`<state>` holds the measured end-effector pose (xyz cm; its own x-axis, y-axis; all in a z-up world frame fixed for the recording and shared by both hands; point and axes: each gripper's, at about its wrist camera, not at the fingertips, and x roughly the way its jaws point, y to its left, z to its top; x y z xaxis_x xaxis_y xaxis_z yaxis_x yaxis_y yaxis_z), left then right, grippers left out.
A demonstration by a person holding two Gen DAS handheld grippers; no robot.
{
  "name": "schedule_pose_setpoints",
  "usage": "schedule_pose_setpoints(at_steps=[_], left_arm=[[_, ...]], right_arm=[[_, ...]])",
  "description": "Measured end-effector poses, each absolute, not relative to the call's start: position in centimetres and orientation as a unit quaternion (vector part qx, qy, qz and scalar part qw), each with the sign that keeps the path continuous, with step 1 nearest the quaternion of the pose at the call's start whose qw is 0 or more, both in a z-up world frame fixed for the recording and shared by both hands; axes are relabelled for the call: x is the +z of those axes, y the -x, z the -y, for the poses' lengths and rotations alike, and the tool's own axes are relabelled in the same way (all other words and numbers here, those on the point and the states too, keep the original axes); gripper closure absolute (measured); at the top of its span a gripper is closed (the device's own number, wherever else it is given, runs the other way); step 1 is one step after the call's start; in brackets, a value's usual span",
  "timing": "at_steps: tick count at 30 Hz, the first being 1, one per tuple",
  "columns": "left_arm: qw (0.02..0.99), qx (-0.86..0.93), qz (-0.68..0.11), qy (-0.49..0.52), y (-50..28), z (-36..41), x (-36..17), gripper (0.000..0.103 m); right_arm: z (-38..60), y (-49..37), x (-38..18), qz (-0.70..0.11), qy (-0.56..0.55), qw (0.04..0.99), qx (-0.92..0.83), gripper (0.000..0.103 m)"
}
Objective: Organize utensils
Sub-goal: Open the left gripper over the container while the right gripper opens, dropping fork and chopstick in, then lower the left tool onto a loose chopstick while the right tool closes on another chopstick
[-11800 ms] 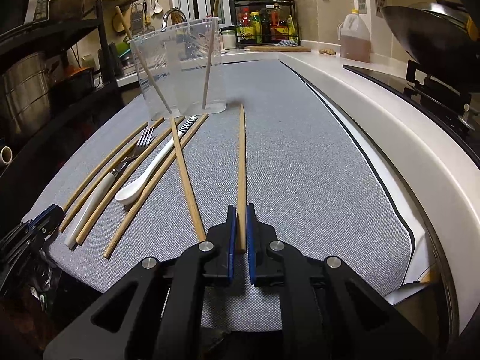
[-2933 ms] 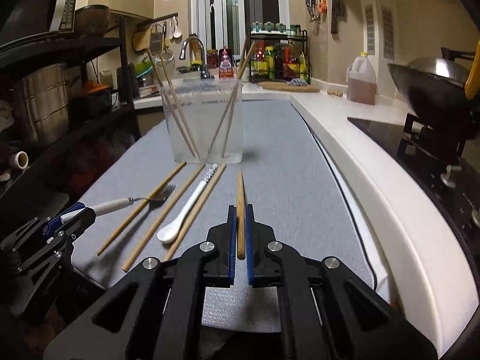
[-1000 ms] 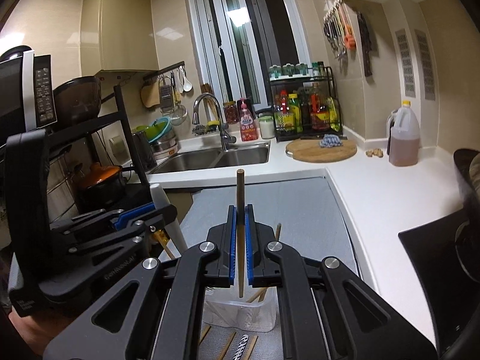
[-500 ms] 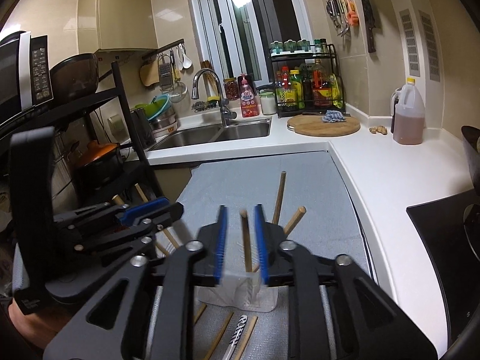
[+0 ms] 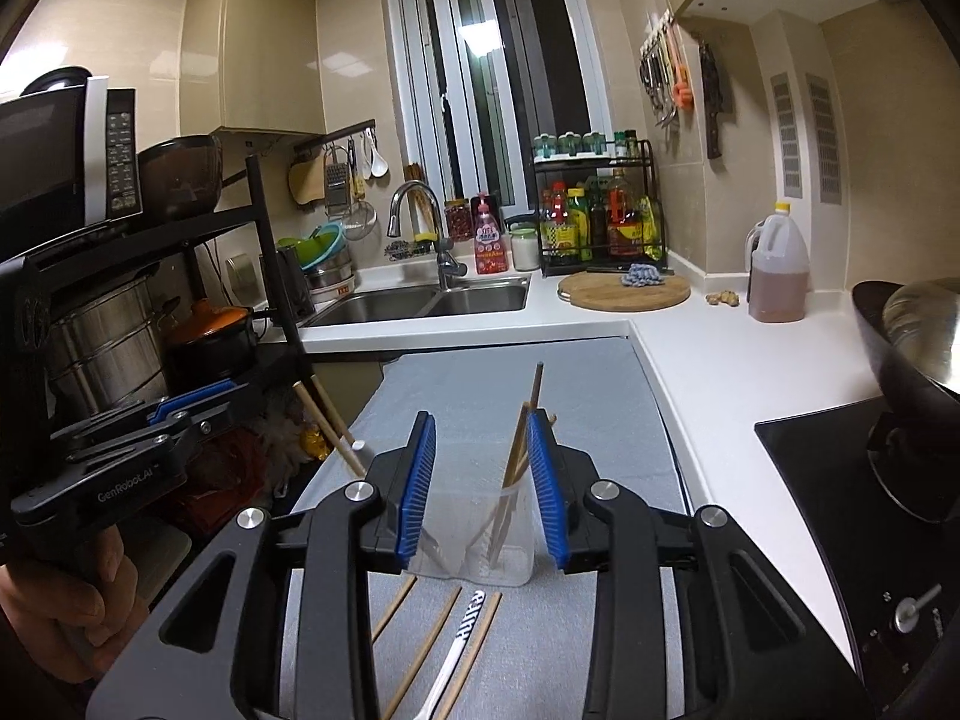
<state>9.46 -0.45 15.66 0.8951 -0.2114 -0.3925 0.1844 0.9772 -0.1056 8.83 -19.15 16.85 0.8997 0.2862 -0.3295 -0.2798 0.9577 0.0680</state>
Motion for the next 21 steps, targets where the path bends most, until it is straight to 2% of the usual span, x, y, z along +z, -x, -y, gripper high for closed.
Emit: schedule_pose_setpoints(at_steps=[7,9,10,11,17,21], left_arm=[[0.972,-0.079,-0.214,0.047,-4.4,-0.4,10.3,0.078],[0.971,-0.074,-0.223,0.048,-3.5,-0.6,8.2,0.078],[0.970,-0.069,-0.229,0.047,-3.0,-0.6,6.7,0.079],[0.968,-0.066,-0.236,0.046,-2.8,-0.6,5.3,0.079],[0.965,-0.057,-0.253,0.044,-0.7,-0.5,-0.8,0.079],[0.958,-0.055,-0.274,0.063,0.5,-0.5,-4.3,0.079]], right_arm=[[19.2,-3.4,12.5,-0.173,-0.017,0.975,0.140,0.071],[19.1,-2.6,10.5,-0.183,-0.021,0.971,0.149,0.078],[18.9,-2.3,9.3,-0.191,-0.022,0.969,0.155,0.090],[18.8,-2.1,8.2,-0.197,-0.022,0.968,0.155,0.095],[17.3,-1.2,1.1,-0.256,-0.021,0.955,0.148,0.094],[16.4,-1.5,-1.8,-0.288,-0.014,0.945,0.154,0.092]])
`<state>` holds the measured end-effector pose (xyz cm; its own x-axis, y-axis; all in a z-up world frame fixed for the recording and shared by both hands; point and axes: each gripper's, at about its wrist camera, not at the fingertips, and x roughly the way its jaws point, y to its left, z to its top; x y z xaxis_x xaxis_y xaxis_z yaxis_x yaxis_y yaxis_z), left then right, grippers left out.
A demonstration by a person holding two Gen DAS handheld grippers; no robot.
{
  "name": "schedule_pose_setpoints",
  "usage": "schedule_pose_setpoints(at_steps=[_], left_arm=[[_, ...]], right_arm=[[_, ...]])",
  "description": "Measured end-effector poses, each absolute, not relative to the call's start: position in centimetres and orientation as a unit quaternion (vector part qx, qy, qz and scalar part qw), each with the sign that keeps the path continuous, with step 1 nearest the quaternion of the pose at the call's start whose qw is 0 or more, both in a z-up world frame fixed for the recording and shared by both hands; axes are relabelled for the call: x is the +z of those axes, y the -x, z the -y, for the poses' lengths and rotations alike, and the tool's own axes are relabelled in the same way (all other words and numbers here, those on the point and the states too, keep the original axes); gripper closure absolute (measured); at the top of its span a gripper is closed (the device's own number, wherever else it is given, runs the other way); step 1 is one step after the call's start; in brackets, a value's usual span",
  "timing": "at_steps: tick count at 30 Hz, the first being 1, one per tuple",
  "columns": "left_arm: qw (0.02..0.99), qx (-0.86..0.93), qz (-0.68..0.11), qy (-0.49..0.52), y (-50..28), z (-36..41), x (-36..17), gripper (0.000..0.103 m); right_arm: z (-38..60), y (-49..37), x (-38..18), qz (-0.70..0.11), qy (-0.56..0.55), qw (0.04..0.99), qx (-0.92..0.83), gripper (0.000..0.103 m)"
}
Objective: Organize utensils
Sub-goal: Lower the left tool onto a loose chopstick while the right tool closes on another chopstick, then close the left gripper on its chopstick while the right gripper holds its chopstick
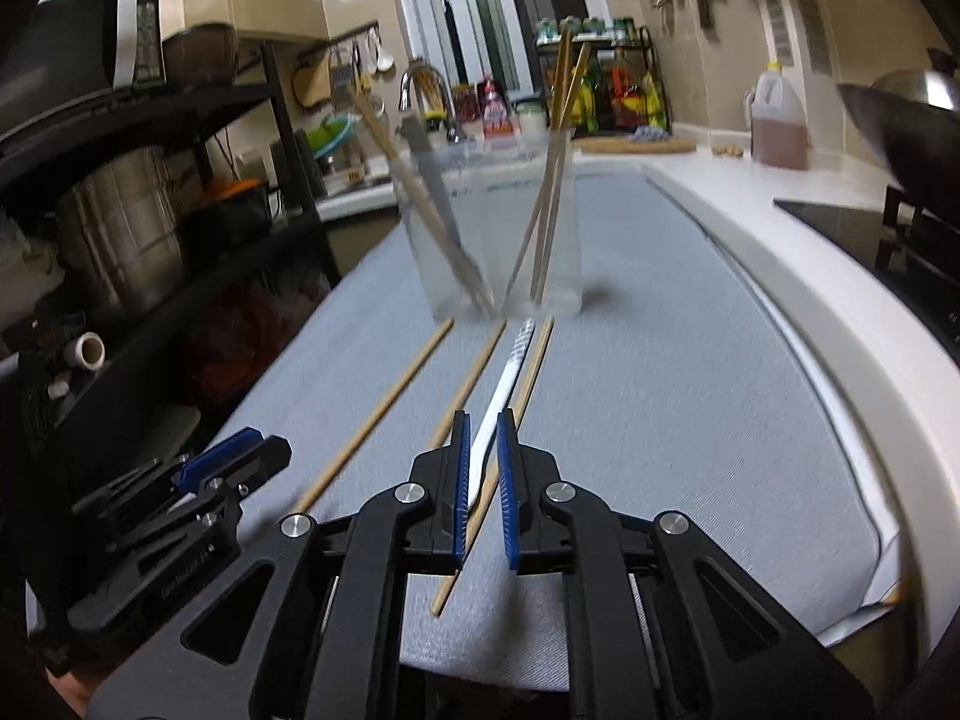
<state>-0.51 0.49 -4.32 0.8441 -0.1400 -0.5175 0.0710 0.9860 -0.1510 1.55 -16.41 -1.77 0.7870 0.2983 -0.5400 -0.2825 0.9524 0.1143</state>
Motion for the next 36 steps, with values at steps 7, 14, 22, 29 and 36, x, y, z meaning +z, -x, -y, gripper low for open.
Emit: schedule_pose_setpoints(at_steps=[7,14,22,29,36], left_arm=[[0.958,-0.052,-0.271,0.080,1.4,-1.1,-5.8,0.079],[0.958,-0.051,-0.269,0.086,1.3,-1.1,-6.1,0.079],[0.959,-0.074,-0.266,0.070,1.2,0.8,-5.3,0.079],[0.959,-0.028,-0.275,0.060,1.2,0.2,-6.1,0.079],[0.961,-0.020,-0.274,0.042,2.1,0.2,-7.2,0.079]], right_arm=[[15.8,-2.2,-4.9,-0.338,-0.007,0.929,0.152,0.079],[14.7,-2.2,-5.8,-0.359,0.024,0.922,0.143,0.079],[16.2,-2.3,-5.6,-0.363,0.021,0.925,0.111,0.096],[18.7,-1.8,-5.4,-0.358,0.009,0.930,0.080,0.097],[19.4,-1.5,-6.0,-0.339,0.002,0.937,0.082,0.094]])
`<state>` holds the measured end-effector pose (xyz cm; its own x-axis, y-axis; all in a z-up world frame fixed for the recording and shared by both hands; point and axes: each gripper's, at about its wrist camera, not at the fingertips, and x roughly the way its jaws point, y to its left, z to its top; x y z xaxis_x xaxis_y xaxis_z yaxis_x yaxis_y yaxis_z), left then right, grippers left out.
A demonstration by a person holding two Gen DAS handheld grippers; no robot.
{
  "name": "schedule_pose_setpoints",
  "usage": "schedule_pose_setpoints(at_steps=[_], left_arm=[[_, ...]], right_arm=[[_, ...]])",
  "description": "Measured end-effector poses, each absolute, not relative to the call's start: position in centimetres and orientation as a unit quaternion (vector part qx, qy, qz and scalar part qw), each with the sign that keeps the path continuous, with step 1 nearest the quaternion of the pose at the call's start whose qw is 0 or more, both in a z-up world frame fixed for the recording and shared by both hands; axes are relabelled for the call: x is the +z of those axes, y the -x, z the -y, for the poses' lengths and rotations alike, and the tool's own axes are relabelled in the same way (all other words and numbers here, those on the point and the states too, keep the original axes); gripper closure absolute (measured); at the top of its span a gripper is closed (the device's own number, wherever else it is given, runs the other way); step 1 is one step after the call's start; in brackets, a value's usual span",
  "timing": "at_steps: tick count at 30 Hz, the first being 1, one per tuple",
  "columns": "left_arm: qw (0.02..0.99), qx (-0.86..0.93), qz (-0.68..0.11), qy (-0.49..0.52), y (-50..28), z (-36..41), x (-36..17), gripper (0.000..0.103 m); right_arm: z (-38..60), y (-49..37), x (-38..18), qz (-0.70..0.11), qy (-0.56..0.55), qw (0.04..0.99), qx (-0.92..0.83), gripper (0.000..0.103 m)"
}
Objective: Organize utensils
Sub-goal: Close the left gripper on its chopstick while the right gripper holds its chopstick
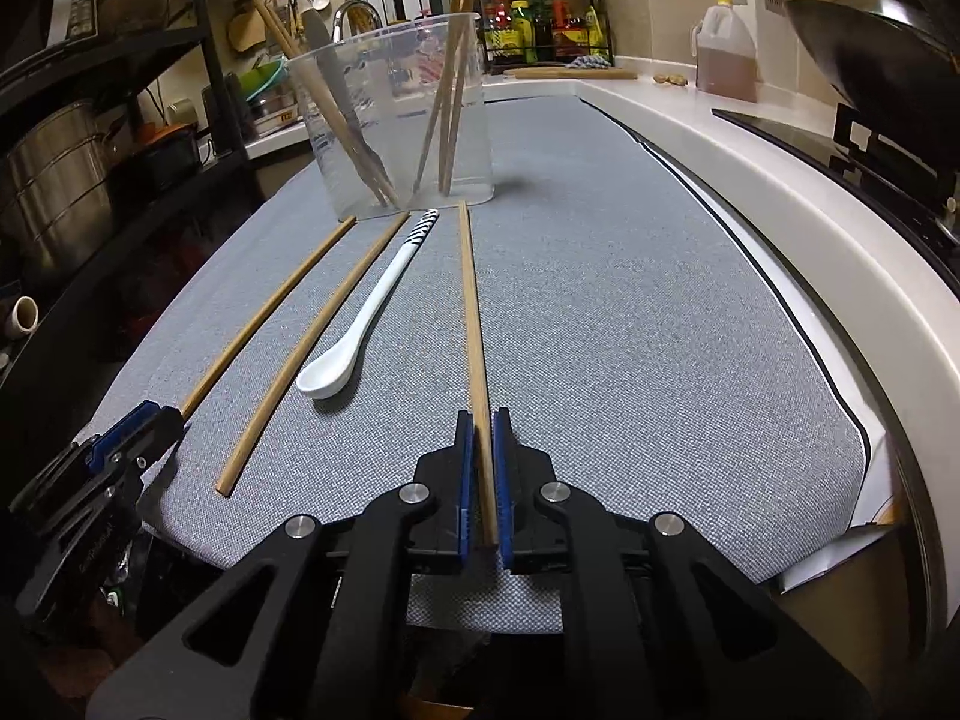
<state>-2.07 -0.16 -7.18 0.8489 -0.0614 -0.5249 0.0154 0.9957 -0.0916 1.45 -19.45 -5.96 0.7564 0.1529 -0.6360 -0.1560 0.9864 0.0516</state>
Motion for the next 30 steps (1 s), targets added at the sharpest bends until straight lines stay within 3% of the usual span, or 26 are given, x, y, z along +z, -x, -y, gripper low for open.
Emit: schedule_pose_setpoints(at_steps=[10,15,30], left_arm=[[0.963,-0.017,-0.268,0.023,2.2,0.8,-7.3,0.079],[0.962,-0.015,-0.270,0.022,2.2,0.7,-7.2,0.097],[0.964,-0.024,-0.263,0.018,1.9,1.7,-7.5,0.096]], right_arm=[[19.4,-1.5,-6.0,-0.331,0.017,0.940,0.080,0.094],[19.7,-1.4,-5.9,-0.328,0.016,0.942,0.069,0.097],[20.2,-1.6,-5.9,-0.330,0.008,0.942,0.057,0.095]])
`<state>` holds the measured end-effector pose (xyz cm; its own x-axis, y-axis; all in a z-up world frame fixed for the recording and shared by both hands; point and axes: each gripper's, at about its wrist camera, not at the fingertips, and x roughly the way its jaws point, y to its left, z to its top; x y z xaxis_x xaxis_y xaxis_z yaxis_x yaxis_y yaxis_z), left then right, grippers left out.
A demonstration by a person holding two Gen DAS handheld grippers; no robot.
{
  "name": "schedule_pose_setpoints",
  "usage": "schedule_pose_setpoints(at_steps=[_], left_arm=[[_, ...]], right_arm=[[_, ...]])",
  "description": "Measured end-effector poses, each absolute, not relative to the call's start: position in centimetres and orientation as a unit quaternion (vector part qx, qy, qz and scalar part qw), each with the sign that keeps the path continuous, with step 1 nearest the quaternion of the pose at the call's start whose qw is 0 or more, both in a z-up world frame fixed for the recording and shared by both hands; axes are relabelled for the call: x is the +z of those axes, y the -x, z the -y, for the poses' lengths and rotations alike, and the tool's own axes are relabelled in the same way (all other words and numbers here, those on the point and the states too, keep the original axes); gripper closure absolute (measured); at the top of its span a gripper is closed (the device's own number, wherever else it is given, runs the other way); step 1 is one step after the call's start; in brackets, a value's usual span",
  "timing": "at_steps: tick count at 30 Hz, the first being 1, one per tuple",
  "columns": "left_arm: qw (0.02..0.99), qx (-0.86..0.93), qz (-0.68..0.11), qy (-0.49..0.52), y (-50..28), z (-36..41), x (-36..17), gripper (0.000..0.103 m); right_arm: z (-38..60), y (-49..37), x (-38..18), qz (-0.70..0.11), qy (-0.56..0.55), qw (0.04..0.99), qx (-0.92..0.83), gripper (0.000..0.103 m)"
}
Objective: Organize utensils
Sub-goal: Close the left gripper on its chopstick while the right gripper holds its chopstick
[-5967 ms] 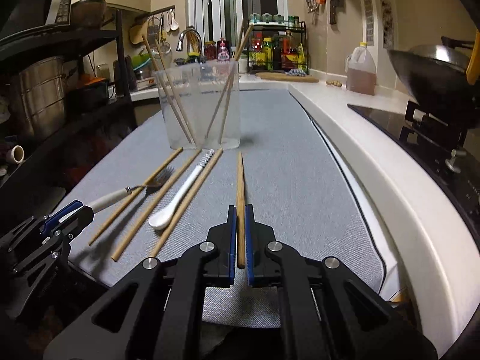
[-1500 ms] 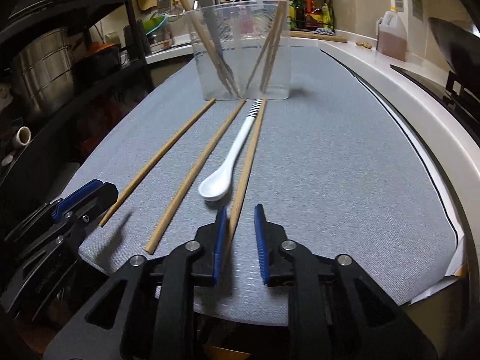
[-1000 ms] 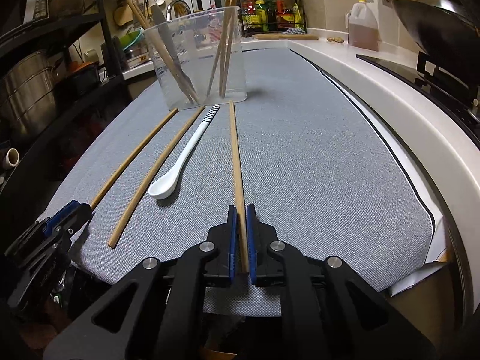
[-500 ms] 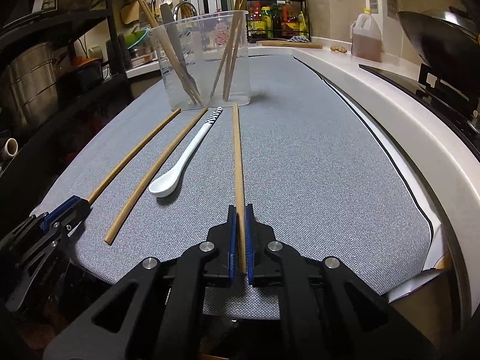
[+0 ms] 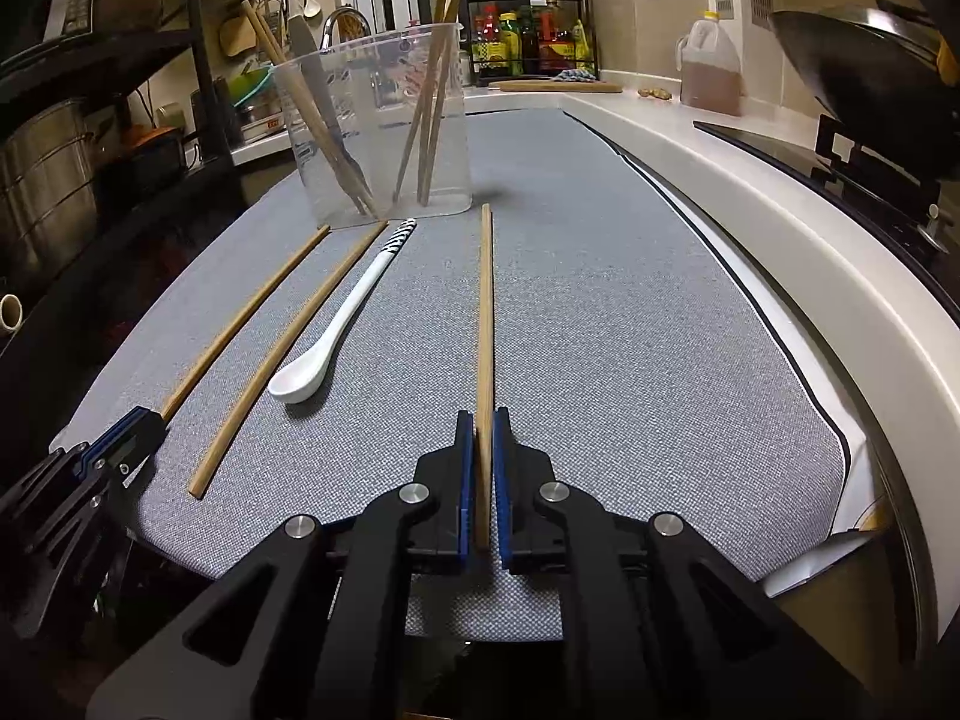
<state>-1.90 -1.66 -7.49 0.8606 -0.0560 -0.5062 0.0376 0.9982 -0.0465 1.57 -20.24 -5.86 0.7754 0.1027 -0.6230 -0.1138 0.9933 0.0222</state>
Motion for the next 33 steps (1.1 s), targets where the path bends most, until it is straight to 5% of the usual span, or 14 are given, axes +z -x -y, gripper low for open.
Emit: schedule_pose_setpoints(at_steps=[33], left_arm=[[0.970,-0.018,-0.243,0.009,2.6,1.7,-7.3,0.097]], right_arm=[[20.1,-1.0,-4.7,-0.309,0.019,0.949,0.054,0.097]])
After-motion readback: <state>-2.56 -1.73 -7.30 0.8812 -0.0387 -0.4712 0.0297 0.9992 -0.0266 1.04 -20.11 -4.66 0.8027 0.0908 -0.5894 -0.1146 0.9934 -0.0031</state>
